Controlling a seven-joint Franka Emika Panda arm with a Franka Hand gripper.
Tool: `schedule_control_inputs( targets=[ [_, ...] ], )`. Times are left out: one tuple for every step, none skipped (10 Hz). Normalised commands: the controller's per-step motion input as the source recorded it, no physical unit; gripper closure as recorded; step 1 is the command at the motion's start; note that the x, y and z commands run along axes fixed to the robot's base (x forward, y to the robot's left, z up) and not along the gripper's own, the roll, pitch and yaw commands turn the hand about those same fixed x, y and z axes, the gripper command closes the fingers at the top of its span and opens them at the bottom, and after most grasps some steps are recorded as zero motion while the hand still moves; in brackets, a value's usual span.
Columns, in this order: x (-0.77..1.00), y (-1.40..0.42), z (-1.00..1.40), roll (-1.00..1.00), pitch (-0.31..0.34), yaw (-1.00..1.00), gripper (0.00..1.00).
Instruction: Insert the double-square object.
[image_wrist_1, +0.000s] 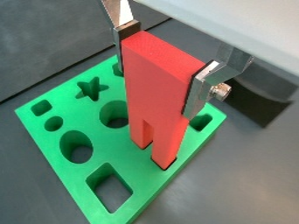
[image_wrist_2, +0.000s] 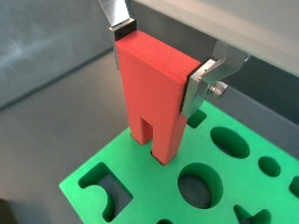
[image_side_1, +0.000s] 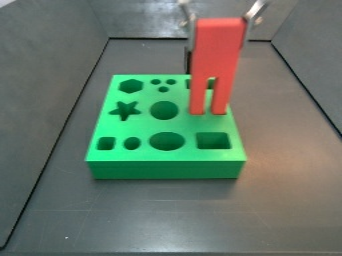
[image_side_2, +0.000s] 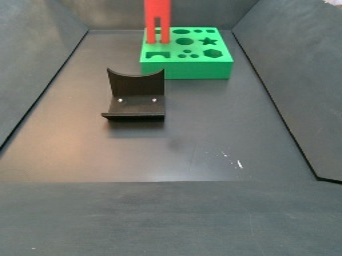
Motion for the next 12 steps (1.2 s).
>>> schedule_control_inputs(
  targets=[
    [-0.13, 0.0, -0.14, 0.0, -0.01, 0.0, 1.0],
    [0.01, -0.04, -0.22, 0.0, -0.013, 0.0, 1.0],
    [0.13, -0.07, -0.29, 0.0, -0.016, -0.05, 1.0],
    [0.21, 0.0, -0.31, 0.08, 0.0, -0.12, 1.0],
    [0.22, 0.07, -0.28, 0.11, 0.023, -0.18, 1.0],
    [0.23, 0.14, -0.24, 0.07, 0.043, -0.2, 1.0],
    [0.23, 0.14, -0.2, 0.04, 0.04, -0.19, 1.0],
    [0.19, 0.13, -0.17, 0.02, 0.04, -0.18, 1.0],
    [0.13, 0.13, -0.15, 0.0, 0.029, -0.17, 1.0],
    [0.05, 0.13, -0.15, 0.0, 0.003, -0.08, 1.0],
    [0.04, 0.13, -0.14, 0.0, 0.0, 0.0, 1.0],
    [0.07, 0.15, -0.17, 0.01, 0.0, 0.05, 1.0]
  ],
)
